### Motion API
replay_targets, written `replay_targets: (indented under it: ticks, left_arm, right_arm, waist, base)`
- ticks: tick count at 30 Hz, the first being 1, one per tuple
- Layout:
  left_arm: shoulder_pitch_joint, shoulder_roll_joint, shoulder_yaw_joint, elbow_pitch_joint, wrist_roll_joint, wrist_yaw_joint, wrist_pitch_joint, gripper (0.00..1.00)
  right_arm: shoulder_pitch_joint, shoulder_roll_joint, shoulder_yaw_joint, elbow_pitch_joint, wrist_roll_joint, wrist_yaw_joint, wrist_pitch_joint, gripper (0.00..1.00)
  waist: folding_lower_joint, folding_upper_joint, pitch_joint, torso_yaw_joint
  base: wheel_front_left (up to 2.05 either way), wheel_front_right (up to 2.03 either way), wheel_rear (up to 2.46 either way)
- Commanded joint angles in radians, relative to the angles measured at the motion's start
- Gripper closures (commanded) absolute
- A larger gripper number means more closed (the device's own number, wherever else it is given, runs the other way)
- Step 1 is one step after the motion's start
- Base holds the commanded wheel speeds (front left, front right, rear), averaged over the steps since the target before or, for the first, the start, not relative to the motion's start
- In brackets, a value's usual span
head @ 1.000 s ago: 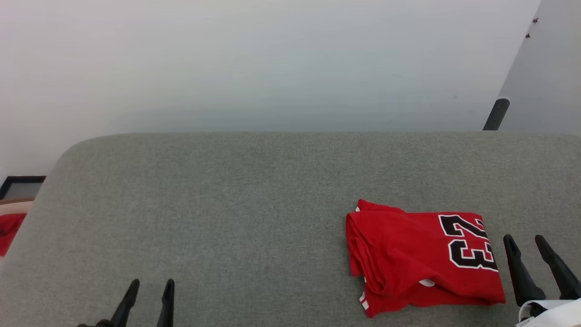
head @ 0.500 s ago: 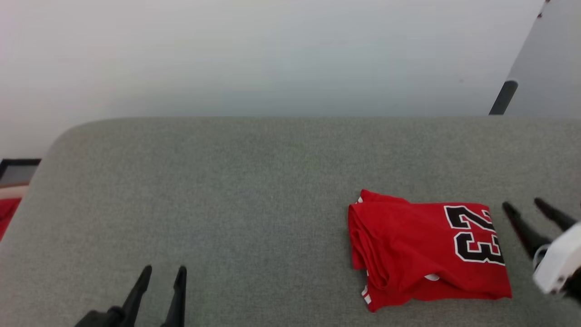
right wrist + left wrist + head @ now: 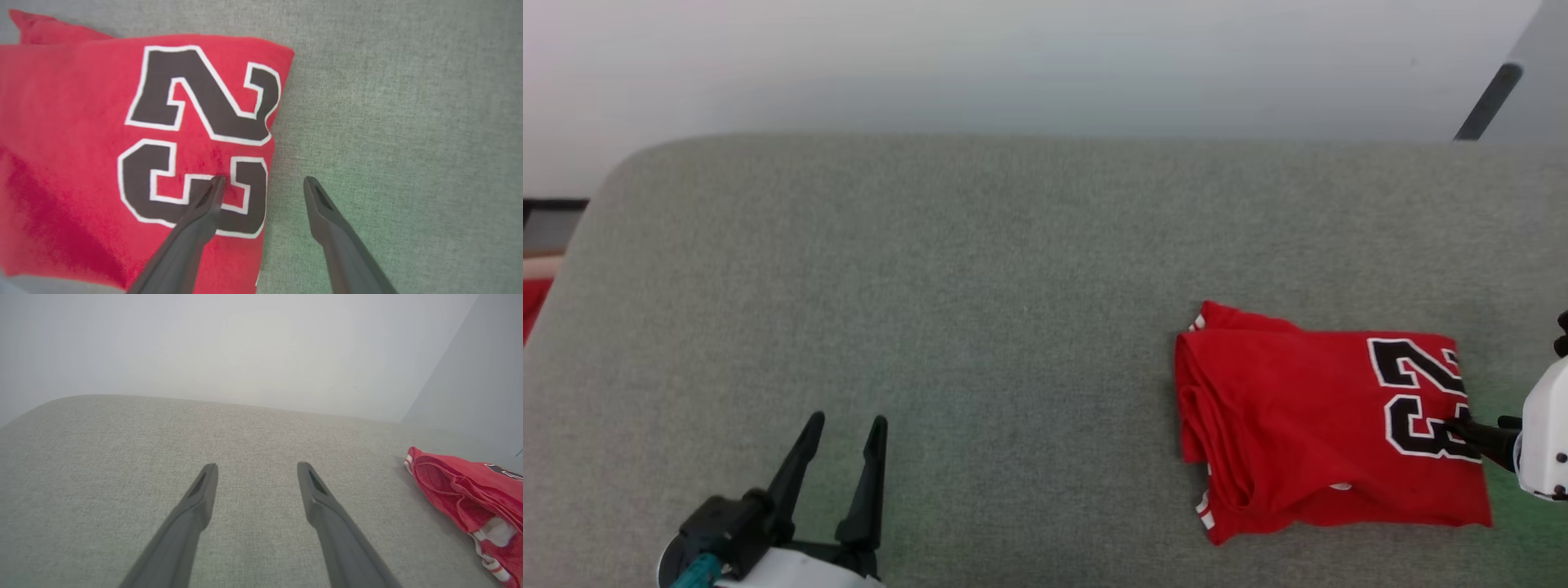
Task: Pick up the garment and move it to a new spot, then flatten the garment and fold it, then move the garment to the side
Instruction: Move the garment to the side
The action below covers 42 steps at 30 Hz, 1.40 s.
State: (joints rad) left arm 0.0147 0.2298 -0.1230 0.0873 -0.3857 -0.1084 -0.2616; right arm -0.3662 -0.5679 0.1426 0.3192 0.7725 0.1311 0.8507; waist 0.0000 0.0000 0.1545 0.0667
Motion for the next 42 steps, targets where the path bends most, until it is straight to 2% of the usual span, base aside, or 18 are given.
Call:
replay_targets:
  ticks: [1,10,11,12,13,14,17,21,28,35,42]
  left_arm:
    - [-0.024,-0.006,-0.003,0.002,0.007,-0.008,-0.003,0.0]
    - [-0.079,-0.028,-0.005,0.021,0.023,-0.017,-0.002,0.0]
    - [-0.082,-0.03,-0.003,0.023,0.025,-0.018,-0.002,0.0]
    - [-0.083,-0.031,-0.001,0.025,0.027,-0.019,-0.002,0.0]
    - [-0.084,-0.033,0.001,0.026,0.027,-0.02,-0.002,0.0]
    - [-0.085,-0.035,0.004,0.029,0.028,-0.02,-0.002,0.0]
    - [-0.088,-0.04,0.007,0.032,0.029,-0.022,-0.002,0.0]
    - [-0.092,-0.044,-0.001,0.031,0.035,-0.021,-0.002,0.0]
    - [-0.115,-0.049,-0.005,-0.007,0.048,-0.023,-0.002,0.0]
    - [-0.151,-0.03,-0.03,-0.041,0.038,-0.023,-0.002,0.0]
    - [-0.183,0.007,-0.041,-0.091,0.043,-0.022,-0.002,0.0]
  right_arm:
    - [-0.022,0.008,0.004,0.023,-0.016,-0.001,0.011,0.0]
    - [-0.009,0.04,0.083,0.103,-0.005,-0.001,0.04,0.0]
    - [-0.008,0.042,0.088,0.103,-0.002,-0.001,0.032,0.43]
    - [-0.009,0.042,0.092,0.103,0.002,-0.001,0.025,0.7]
    - [-0.011,0.043,0.096,0.101,0.008,-0.001,0.013,0.92]
    - [-0.012,0.044,0.097,0.1,0.013,-0.001,0.0,1.0]
    - [-0.015,0.043,0.097,0.094,0.026,-0.001,-0.025,1.0]
    - [-0.028,0.02,0.06,0.077,0.042,-0.001,-0.113,1.0]
    - [-0.031,-0.027,-0.027,0.072,0.07,-0.001,-0.224,1.0]
    - [-0.027,-0.068,-0.123,0.111,0.077,-0.001,-0.303,1.0]
    - [-0.061,-0.108,-0.175,0.16,0.055,-0.001,-0.355,1.0]
  waist:
    - [0.0,0.0,0.058,0.026]
    - [0.0,0.0,0.109,0.052]
    - [0.0,0.0,0.111,0.052]
    - [0.0,0.0,0.111,0.051]
    - [0.0,0.0,0.112,0.05]
    - [0.0,0.0,0.112,0.047]
    - [0.0,0.0,0.11,0.039]
    - [0.0,0.0,0.108,0.011]
    - [0.0,0.0,0.121,-0.068]
    - [0.0,0.0,0.141,-0.155]
    - [0.0,0.0,0.168,-0.216]
  base:
    - [0.0,0.0,0.0]
    - [0.0,0.0,0.0]
    - [0.0,0.0,0.0]
    - [0.0,0.0,0.0]
    - [0.0,0.0,0.0]
    - [0.0,0.0,0.0]
    - [0.0,0.0,0.0]
    - [0.0,0.0,0.0]
    - [0.0,0.0,0.0]
    - [0.0,0.0,0.0]
    - [0.0,0.0,0.0]
